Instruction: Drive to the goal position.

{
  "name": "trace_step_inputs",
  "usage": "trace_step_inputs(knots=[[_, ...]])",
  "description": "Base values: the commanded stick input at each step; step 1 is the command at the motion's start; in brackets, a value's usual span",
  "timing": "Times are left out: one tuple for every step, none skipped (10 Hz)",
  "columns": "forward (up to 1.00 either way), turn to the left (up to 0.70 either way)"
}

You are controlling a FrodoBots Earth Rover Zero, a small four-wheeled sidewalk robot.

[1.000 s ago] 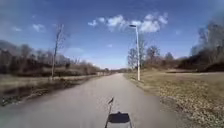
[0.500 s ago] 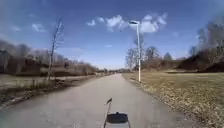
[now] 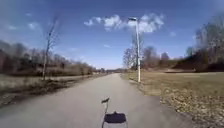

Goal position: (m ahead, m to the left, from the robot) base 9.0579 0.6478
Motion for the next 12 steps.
trace_step_inputs(knots=[[1.0, 0.0], [1.0, 0.0], [1.0, 0.0], [1.0, 0.0], [1.0, 0.0], [1.0, 0.0], [1.0, 0.0], [1.0, 0.0], [1.0, 0.0], [1.0, 0.0], [1.0, 0.0], [1.0, 0.0]])
